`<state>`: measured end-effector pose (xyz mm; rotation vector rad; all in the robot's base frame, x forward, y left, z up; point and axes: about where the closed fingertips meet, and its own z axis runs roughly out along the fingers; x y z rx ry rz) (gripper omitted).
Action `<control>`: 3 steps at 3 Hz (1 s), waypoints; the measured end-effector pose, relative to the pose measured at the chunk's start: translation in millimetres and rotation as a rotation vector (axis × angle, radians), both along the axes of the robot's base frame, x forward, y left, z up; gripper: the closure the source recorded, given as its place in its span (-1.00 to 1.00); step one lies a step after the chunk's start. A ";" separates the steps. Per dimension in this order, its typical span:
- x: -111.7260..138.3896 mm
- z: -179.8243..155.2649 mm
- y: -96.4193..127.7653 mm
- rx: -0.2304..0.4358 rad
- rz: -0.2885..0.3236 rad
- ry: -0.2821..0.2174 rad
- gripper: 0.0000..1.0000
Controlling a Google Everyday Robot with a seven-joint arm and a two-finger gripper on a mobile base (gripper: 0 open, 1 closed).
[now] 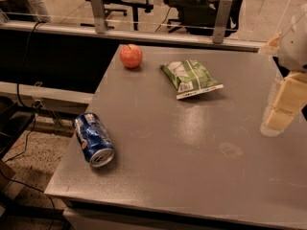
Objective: Pick pepsi can
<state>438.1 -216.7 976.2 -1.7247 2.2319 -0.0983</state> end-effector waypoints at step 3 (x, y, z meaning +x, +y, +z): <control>18.6 1.4 25.5 0.053 -0.008 0.043 -1.00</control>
Offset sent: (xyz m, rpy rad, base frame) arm 0.0153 0.0093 -0.0043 0.0573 0.0647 -0.0134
